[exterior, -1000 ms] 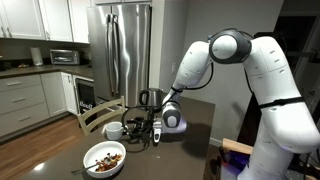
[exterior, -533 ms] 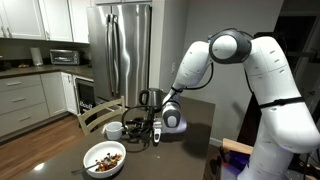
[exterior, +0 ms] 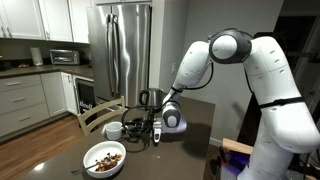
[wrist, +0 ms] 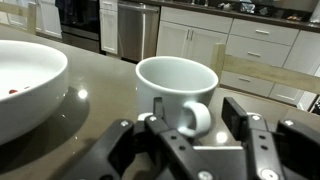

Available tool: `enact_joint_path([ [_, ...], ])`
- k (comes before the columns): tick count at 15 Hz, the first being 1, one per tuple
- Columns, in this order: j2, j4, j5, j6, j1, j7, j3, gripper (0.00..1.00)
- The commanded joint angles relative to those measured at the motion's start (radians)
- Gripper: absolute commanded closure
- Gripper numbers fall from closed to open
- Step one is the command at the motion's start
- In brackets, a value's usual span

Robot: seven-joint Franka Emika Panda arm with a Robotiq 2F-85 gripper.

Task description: Pour the contents of the mug into the bowl

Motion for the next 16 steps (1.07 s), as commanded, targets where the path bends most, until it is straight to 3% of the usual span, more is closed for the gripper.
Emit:
enact_joint_path([
  [1,0.000,-0.007,-0.026,0.015,-0.006,0.017,-0.006,0.53],
  [3,-0.001,-0.008,-0.026,0.015,-0.006,0.018,-0.006,0.58],
  [8,-0.003,-0.011,-0.026,0.014,-0.008,0.018,-0.008,0.58],
  [9,-0.003,-0.013,-0.028,0.012,-0.009,0.019,-0.009,0.70],
  [13,-0.007,-0.020,-0.035,0.006,-0.010,0.025,-0.010,0.96],
  [16,-0.010,-0.025,-0.048,0.004,-0.011,0.032,-0.012,0.92],
])
